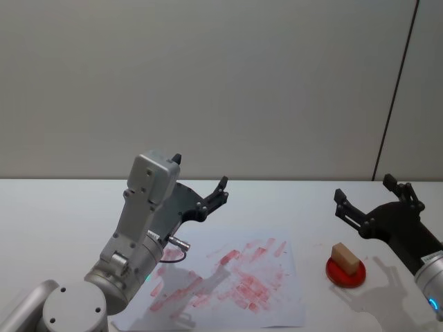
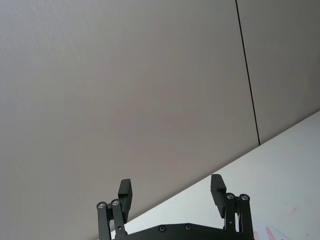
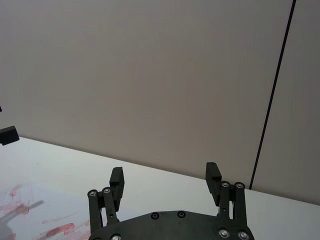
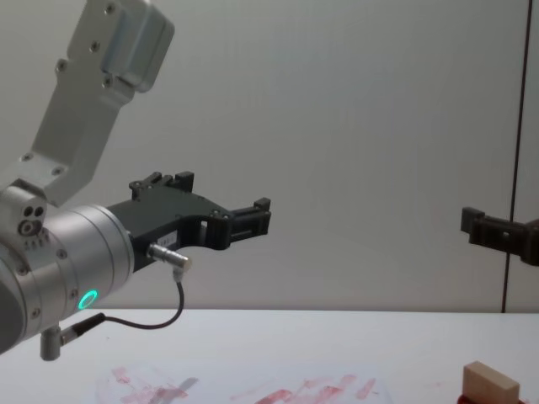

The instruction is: Use the one hand to pick up the stamp and affix it onto the A4 paper.

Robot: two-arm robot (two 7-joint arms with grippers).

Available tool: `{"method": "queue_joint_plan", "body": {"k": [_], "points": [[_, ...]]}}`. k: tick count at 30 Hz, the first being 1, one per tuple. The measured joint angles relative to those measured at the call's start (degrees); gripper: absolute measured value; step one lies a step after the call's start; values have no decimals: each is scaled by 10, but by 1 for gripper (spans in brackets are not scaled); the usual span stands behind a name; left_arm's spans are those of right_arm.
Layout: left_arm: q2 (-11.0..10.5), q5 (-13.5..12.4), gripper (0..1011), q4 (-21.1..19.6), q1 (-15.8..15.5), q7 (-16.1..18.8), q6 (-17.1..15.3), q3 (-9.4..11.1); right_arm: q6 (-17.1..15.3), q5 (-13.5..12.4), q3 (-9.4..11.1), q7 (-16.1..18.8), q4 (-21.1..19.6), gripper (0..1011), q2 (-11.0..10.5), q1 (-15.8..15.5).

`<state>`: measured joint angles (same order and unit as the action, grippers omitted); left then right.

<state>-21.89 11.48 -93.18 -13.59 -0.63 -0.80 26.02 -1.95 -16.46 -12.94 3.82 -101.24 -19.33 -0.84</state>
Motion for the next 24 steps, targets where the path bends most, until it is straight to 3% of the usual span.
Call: {"method": "queue_joint_plan", "body": {"k": [24], "points": [[0,0,1002,0,0,0,0,0,-1,0,1,1,1,1001,0,0]]}}
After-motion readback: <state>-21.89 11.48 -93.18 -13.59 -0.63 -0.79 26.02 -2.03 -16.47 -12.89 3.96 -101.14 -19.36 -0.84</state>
